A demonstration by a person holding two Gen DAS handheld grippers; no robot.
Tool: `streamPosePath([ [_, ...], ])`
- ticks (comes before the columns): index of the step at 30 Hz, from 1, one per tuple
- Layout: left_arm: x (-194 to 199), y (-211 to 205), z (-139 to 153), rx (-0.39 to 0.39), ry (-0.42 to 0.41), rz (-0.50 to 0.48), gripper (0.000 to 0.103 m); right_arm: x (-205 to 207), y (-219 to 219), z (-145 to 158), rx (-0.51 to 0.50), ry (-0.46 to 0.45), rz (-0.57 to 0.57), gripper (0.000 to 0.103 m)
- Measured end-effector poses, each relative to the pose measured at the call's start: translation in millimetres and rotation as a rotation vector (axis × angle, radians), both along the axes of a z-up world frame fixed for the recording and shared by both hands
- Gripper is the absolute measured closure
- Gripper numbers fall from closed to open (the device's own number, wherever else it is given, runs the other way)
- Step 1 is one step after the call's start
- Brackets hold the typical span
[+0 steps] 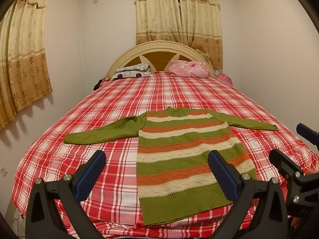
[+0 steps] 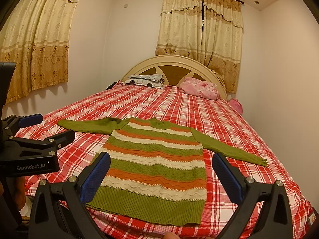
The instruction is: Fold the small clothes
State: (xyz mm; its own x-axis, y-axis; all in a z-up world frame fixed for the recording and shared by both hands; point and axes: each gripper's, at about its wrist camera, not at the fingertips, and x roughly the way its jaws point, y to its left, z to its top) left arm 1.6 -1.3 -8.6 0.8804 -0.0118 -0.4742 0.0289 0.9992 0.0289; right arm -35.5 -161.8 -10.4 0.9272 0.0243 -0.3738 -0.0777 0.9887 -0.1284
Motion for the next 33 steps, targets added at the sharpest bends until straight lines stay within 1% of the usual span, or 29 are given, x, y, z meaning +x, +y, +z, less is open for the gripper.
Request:
streamPosePath([
  [8, -0.1, 1.4, -1.6, 0.000, 0.003, 0.000, 0.000, 0.3, 2.2, -4.7, -0.002, 0.001, 0.005, 0.001],
  [33, 1.3, 4.3, -4.5, -0.001, 0.011, -0.002, 0.000, -0.3, 7.2, -6.2, -0.007, 0.007, 0.011, 0.001],
])
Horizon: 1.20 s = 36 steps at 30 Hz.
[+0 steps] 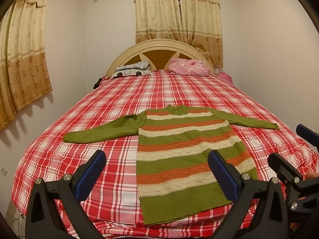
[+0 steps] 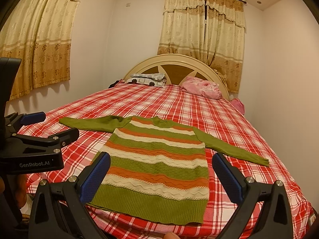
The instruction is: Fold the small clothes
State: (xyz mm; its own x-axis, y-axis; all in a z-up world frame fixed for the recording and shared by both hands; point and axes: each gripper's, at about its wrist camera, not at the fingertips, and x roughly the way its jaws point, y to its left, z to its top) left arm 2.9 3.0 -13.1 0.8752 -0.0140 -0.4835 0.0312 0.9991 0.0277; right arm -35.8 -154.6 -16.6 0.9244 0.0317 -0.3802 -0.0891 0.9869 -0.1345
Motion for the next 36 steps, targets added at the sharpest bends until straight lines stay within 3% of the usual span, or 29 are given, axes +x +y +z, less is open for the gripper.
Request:
streamPosePath([
  [20, 8.0, -1.9, -9.2, 0.007, 0.035, 0.003, 0.000, 7.7, -0.6, -9.3, -0.025, 0.020, 0.007, 0.001],
  [28, 29.5, -3.8, -22.3, 0.002, 0.085, -0.018, 0.000, 26.4, -13.4, -25.3, -0.006, 0.057, 0.006, 0.001],
  [36, 73.3, -15.1, -47.3, 0.092, 0.144, -0.027, 0.000, 67.2, -53.7, -49.9, 0.077, 0.120, -0.013, 0.001],
])
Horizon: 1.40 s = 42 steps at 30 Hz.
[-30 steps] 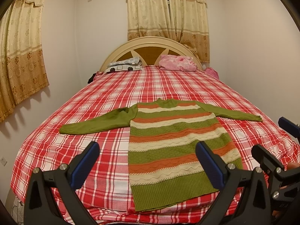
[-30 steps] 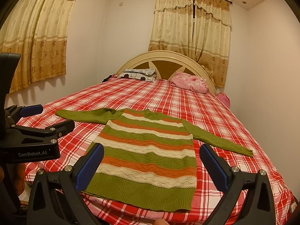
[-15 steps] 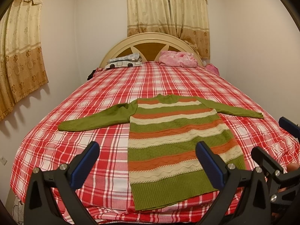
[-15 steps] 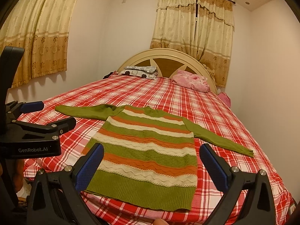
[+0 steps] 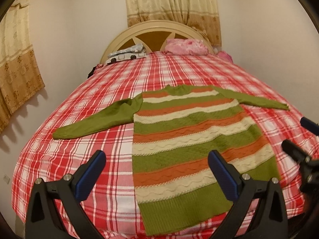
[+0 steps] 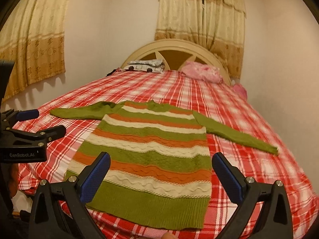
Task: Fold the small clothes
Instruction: 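Move the right gripper to the sleeve cuff nearest it and grasp it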
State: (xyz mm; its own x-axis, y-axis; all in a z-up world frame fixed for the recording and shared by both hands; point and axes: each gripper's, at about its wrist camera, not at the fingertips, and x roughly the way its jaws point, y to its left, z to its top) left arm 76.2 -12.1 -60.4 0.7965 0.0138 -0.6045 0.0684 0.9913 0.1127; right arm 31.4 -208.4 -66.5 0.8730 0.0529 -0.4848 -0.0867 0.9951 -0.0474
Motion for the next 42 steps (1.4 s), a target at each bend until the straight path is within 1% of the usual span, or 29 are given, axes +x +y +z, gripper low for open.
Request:
streamPosePath([
  [3, 19.9, -3.1, -9.3, 0.031, 0.027, -0.006, 0.000, 19.7, -21.4, -13.0, 0.052, 0.029, -0.024, 0.001],
  [6, 42.7, -6.0, -14.6, 0.050, 0.040, -0.010, 0.000, 47.1, -51.1, -30.0, 0.123, 0.099, -0.060, 0.001],
  [8, 57.4, -8.5, -17.4, 0.059, 0.041, -0.013, 0.000, 60.4, -69.1, -38.1, 0.147, 0.126, -0.090, 0.001],
  [10, 72.6, -12.1, -20.3, 0.073, 0.036, -0.014, 0.000, 72.6, -87.9, -44.3, 0.163, 0.142, -0.129, 0.001],
  [13, 92.8, -18.6, -27.2, 0.098, 0.000, -0.016, 0.000, 92.9, -120.4, -52.7, 0.191, 0.170, -0.186, 0.001],
  [15, 108.1, -22.9, -35.1, 0.119, 0.005, -0.015, 0.000, 107.0, -141.6, -58.6, 0.213, 0.195, -0.225, 0.001],
  [18, 127.5, -25.3, -44.1, 0.104, 0.032, -0.026, 0.000, 124.0, -166.8, -66.0, 0.219, 0.220, -0.273, 0.001],
  [22, 145.8, -31.5, -52.3, 0.104, 0.040, -0.032, 0.000, 140.8, -194.5, -71.7, 0.230, 0.247, -0.315, 0.001],
  [25, 159.0, -33.7, -58.4, 0.089, 0.051, -0.035, 0.000, 151.6, -222.1, -72.2, 0.255, 0.253, -0.355, 0.003],
  [30, 166.8, -33.1, -66.9, 0.068, 0.065, -0.024, 0.000, 166.2, -273.2, -68.7, 0.295, 0.254, -0.438, 0.004],
  [31, 166.6, -33.5, -68.4, 0.071, 0.063, -0.025, 0.000, 168.6, -285.2, -68.0, 0.302, 0.251, -0.461, 0.006],
  [34, 168.9, -35.8, -72.0, 0.087, 0.054, -0.022, 0.000, 177.3, -322.8, -72.2, 0.342, 0.261, -0.525, 0.016],
  [36, 170.2, -36.1, -72.5, 0.092, 0.049, -0.019, 0.000, 182.1, -347.9, -79.0, 0.389, 0.278, -0.564, 0.018],
  [38, 171.8, -36.5, -71.7, 0.091, 0.043, -0.019, 0.000, 186.0, -367.0, -84.1, 0.418, 0.285, -0.597, 0.025],
  [40, 172.3, -37.3, -70.8, 0.097, 0.037, -0.021, 0.000, 187.5, -385.2, -87.5, 0.426, 0.291, -0.637, 0.028],
  [42, 173.5, -38.2, -70.9, 0.102, 0.035, -0.027, 0.000, 187.5, -404.5, -92.5, 0.477, 0.295, -0.670, 0.036],
])
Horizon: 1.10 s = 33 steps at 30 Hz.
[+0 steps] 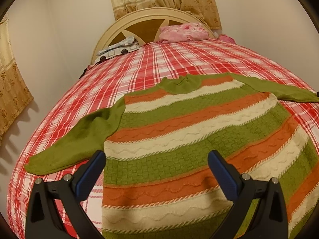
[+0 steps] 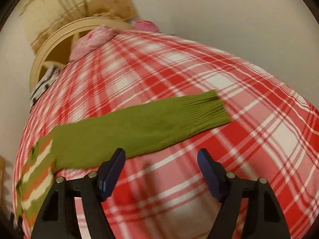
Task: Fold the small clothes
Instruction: 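Move the right gripper to the sleeve cuff nearest it and grasp it, then lift the cuff with the right gripper, fold the sleeve across the chest, release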
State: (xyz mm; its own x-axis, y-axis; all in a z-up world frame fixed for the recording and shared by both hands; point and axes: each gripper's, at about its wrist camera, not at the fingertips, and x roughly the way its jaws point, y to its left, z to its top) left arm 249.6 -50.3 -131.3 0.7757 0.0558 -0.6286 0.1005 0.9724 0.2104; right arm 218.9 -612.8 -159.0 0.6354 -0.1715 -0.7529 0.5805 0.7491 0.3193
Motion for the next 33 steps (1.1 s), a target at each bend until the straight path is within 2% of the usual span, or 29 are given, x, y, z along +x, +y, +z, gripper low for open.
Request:
streamPosePath([
  [1, 0.8, -0.4, -0.3, 0.001, 0.001, -0.001, 0.000, -0.1, -12.5, -4.2, 0.034, 0.004, -0.023, 0.042],
  [3, 2.5, -1.2, -1.4, -0.007, 0.006, -0.002, 0.000, -1.6, -26.6, -9.0, 0.054, 0.011, -0.060, 0.044],
  [5, 3.3, -1.6, -3.5, -0.011, 0.012, -0.002, 0.000, -1.0, -37.0, -12.8, 0.066, 0.019, -0.078, 0.053],
  [15, 15.4, 8.4, -16.2, -0.004, 0.042, 0.038, 0.000, 16.9, -69.6, -18.8, 0.056, 0.028, -0.121, 0.053],
  [21, 18.3, 10.0, -21.1, 0.000, 0.056, 0.042, 0.000, 34.8, -66.6, -20.5, 0.042, 0.000, -0.079, 0.055],
  [23, 17.2, 9.4, -21.5, -0.001, 0.058, 0.039, 0.000, 41.0, -62.1, -19.5, -0.009, 0.039, -0.077, 0.078],
  [25, 16.1, 10.3, -21.9, -0.005, 0.059, 0.038, 0.000, 43.7, -60.7, -20.3, -0.014, 0.044, -0.073, 0.087],
  [27, 15.2, 11.1, -22.2, -0.008, 0.063, 0.039, 0.000, 41.3, -61.0, -19.4, 0.012, 0.013, -0.071, 0.090],
  [29, 14.3, 12.9, -21.5, -0.009, 0.061, 0.040, 0.000, 36.9, -58.1, -12.9, 0.053, -0.057, -0.058, 0.090],
  [33, 12.5, 16.6, -18.5, -0.014, 0.054, 0.045, 0.000, 41.7, -38.8, 2.9, 0.065, -0.096, -0.014, 0.090],
])
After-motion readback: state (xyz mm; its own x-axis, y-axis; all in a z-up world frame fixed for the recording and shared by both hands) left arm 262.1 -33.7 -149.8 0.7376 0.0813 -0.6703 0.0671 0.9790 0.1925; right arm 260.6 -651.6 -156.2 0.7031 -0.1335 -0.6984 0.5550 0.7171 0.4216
